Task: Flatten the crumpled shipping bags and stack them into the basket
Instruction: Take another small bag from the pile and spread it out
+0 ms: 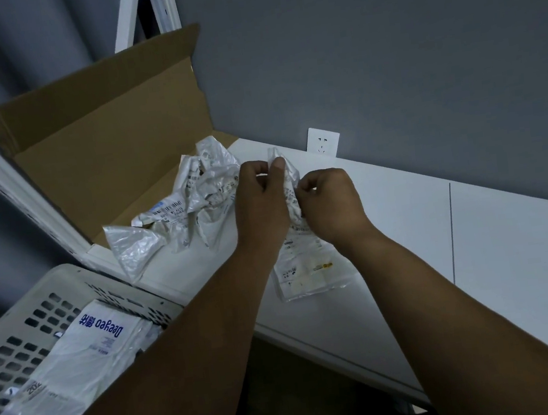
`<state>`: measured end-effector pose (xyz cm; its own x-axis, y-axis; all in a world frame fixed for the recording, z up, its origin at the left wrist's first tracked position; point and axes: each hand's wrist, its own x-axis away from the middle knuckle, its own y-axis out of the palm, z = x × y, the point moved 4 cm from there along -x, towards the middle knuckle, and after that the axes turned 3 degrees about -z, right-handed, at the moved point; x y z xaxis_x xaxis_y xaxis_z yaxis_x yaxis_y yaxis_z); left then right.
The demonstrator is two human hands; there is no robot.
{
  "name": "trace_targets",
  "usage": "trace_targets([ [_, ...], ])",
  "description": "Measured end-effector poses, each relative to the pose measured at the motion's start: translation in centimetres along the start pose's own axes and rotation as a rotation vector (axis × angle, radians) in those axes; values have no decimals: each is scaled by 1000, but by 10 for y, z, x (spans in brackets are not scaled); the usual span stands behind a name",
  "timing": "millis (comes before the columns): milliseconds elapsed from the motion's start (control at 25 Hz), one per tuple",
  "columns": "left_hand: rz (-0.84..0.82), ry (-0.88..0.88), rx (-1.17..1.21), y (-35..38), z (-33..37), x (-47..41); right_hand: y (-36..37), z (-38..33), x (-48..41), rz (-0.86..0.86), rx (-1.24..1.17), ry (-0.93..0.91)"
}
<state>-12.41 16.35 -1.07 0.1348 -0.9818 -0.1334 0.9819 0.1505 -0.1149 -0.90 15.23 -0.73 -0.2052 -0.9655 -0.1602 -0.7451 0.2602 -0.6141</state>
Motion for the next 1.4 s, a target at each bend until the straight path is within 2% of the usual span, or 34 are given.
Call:
trace_targets([
  [240, 6, -83, -158, -2, -9, 0, 3, -6, 7, -151, -45, 59],
  [440, 31, 34, -365, -2, -8, 0, -11, 1, 6, -170, -228, 172],
  [600, 24, 139, -479, -11, -10, -5, -19, 14, 1, -173, -272, 241],
  [720, 18, 153, -554, -13, -12, -6, -20, 21, -1, -193, -289, 287],
  [840, 36, 162, -568, -12, -10, -4, -21, 21, -1, -146, -354, 290],
  [960, 72, 149, -563, -15, -7, -4, -28, 11, 3, -20, -296, 151],
  [1080, 96, 141, -521, -17, -6, -6, -24, 3, 7, -86, -178, 52],
  [1280, 38, 121, -384, -13, -1, -3, -23, 5, 7, -64, -185, 107],
  [1400, -11, 97, -397, -12, -2, -2, -23, 3, 8, -107, -199, 118],
])
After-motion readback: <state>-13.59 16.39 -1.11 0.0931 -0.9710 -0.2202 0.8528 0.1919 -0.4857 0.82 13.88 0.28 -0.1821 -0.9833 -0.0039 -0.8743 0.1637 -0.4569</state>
